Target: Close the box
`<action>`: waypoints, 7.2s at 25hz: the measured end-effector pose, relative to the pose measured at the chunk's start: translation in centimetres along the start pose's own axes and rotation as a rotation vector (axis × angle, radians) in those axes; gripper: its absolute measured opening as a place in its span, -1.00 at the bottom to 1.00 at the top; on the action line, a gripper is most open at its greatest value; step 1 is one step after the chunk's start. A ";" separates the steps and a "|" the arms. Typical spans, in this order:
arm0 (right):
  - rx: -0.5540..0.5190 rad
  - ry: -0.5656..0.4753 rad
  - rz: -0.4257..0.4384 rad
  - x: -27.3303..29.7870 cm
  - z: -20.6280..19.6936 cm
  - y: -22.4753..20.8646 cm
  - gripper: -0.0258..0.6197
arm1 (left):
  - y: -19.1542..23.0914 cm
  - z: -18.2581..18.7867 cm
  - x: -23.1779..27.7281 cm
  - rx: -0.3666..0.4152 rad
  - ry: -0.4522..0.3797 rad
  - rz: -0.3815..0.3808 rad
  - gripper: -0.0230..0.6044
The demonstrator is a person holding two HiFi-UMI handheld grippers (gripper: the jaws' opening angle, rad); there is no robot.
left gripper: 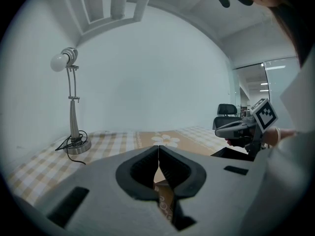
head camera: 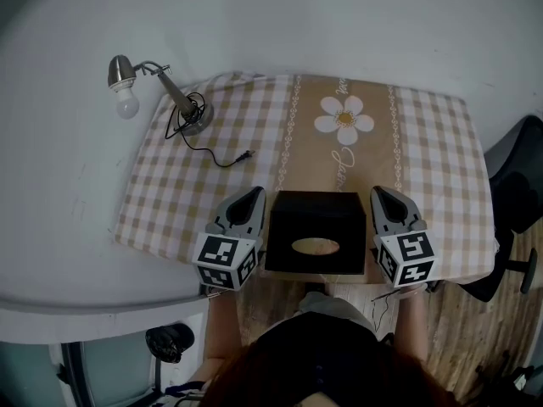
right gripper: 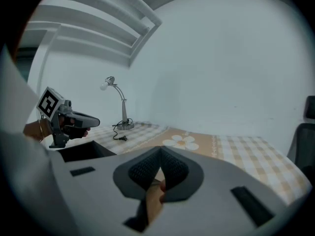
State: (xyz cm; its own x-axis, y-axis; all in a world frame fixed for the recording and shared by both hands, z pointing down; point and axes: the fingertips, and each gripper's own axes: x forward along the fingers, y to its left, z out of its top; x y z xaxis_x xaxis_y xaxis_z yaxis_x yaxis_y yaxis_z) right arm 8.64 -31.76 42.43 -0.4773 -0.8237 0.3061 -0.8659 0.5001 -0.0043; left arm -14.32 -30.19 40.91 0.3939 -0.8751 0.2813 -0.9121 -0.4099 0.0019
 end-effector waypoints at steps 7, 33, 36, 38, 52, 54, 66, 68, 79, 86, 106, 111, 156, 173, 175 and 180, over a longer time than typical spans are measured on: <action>0.006 0.072 0.018 1.7 -2.3 -0.7 -0.87 | 1.3 -1.8 1.0 -0.033 0.051 -0.006 -0.84; 0.018 0.363 0.150 4.7 -9.4 -0.7 -0.87 | 1.5 -10.0 4.9 -0.111 0.307 -0.109 -0.84; 0.014 0.392 0.172 4.7 -9.8 -0.5 -0.87 | 1.1 -10.6 5.1 -0.111 0.337 -0.130 -0.84; 0.008 0.410 0.190 4.8 -9.9 -0.2 -0.87 | 0.9 -11.0 5.2 -0.112 0.352 -0.140 -0.84; -0.047 0.478 0.255 4.8 -10.4 0.8 -0.87 | 0.6 -11.7 5.4 -0.128 0.417 -0.188 -0.84; -0.053 0.480 0.256 4.8 -10.5 0.8 -0.87 | 0.5 -11.8 5.3 -0.119 0.432 -0.198 -0.84; -0.035 0.433 0.240 4.8 -9.4 0.3 -0.87 | 0.0 -10.9 5.6 -0.105 0.391 -0.215 -0.84; -0.034 0.423 0.237 4.8 -9.1 0.2 -0.87 | 0.1 -10.6 5.7 -0.103 0.384 -0.215 -0.84; -0.043 0.388 0.223 5.2 -8.1 0.2 -0.87 | 0.5 -9.5 5.9 -0.092 0.358 -0.201 -0.84; -0.043 0.355 0.185 5.5 -6.9 -0.6 -0.87 | 1.1 -8.3 6.2 -0.095 0.327 -0.185 -0.84; -0.037 0.275 0.091 5.0 -3.6 -1.4 -0.87 | 1.7 -4.9 5.6 -0.058 0.253 -0.118 -0.84; -0.025 0.254 0.059 4.6 -2.9 -1.3 -0.87 | 1.7 -4.4 5.3 -0.060 0.236 -0.105 -0.84; 0.063 0.115 -0.185 -0.7 -0.9 -0.4 -0.87 | 0.4 -2.0 0.3 -0.073 0.077 0.041 -0.84; 0.098 0.103 -0.221 -2.1 -1.7 0.2 -0.87 | -0.3 -2.6 -1.1 -0.099 0.052 0.071 -0.84; 0.103 0.107 -0.225 -2.2 -1.7 0.3 -0.87 | -0.3 -2.7 -1.3 -0.101 0.053 0.074 -0.84; 0.132 0.106 -0.230 -2.6 -2.1 0.5 -0.87 | -0.5 -3.0 -1.6 -0.103 0.058 0.076 -0.84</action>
State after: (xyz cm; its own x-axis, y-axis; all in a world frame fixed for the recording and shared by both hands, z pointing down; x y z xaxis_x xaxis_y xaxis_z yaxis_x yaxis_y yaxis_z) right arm 9.78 -28.83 43.64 -0.2533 -0.8757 0.4111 -0.9651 0.2581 -0.0449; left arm -14.87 -27.80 43.33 0.3184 -0.8851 0.3394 -0.9472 -0.3115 0.0761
